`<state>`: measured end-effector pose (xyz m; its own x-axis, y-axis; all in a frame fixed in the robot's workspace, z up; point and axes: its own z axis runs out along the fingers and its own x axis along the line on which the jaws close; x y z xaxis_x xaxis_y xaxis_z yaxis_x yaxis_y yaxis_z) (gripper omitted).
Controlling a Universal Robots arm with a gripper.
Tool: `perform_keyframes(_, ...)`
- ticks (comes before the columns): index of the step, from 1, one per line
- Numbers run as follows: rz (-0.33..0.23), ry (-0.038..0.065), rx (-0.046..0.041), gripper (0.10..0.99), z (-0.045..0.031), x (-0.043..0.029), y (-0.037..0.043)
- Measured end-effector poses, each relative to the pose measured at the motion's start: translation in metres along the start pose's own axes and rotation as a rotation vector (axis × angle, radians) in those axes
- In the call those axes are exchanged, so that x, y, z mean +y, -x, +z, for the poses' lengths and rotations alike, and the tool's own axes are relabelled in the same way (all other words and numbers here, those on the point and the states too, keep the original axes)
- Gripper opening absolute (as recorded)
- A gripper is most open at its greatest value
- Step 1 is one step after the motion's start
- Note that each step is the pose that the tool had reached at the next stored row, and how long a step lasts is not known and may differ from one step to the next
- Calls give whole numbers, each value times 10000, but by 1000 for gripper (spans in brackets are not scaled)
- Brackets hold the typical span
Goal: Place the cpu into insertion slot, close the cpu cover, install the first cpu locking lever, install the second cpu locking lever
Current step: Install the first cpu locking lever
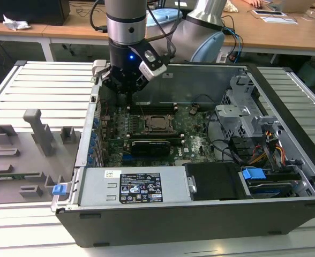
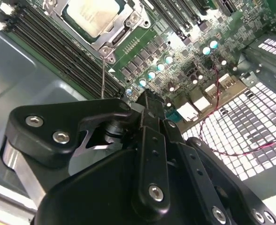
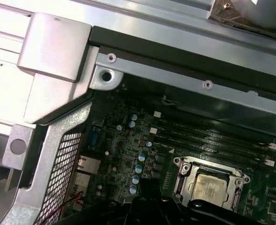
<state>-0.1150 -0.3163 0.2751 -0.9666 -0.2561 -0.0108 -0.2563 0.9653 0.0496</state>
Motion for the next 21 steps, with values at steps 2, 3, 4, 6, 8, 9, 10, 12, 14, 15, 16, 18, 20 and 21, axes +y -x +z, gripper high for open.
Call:
perform_keyframes(2, -1, 0, 0, 106, 9, -2, 9)
perform_keyframes(3, -1, 0, 1, 106, 11, -3, 12)
perform_keyframes(4, -1, 0, 0, 106, 12, -4, 14)
perform_keyframes(6, -1, 1, -1, 106, 18, -5, 22)
perform_keyframes(8, -1, 0, 0, 106, 25, -7, 27)
perform_keyframes(9, -1, 0, 0, 106, 28, -7, 28)
perform_keyframes(10, 0, -1, 1, 106, 30, -7, 29)
perform_keyframes(12, -1, 0, 1, 106, 33, -7, 31)
perform_keyframes(14, 49, 0, -2, 106, 37, -6, 33)
perform_keyframes(15, 198, -2, -11, 106, 45, -4, 34)
perform_keyframes(16, 308, -3, -16, 106, 59, 4, 37)
perform_keyframes(18, 311, 26, -19, 106, 88, 13, 62)
perform_keyframes(20, 315, 34, -12, 106, 121, 30, 105)
perform_keyframes(21, 335, 34, -11, 106, 130, 37, 111)
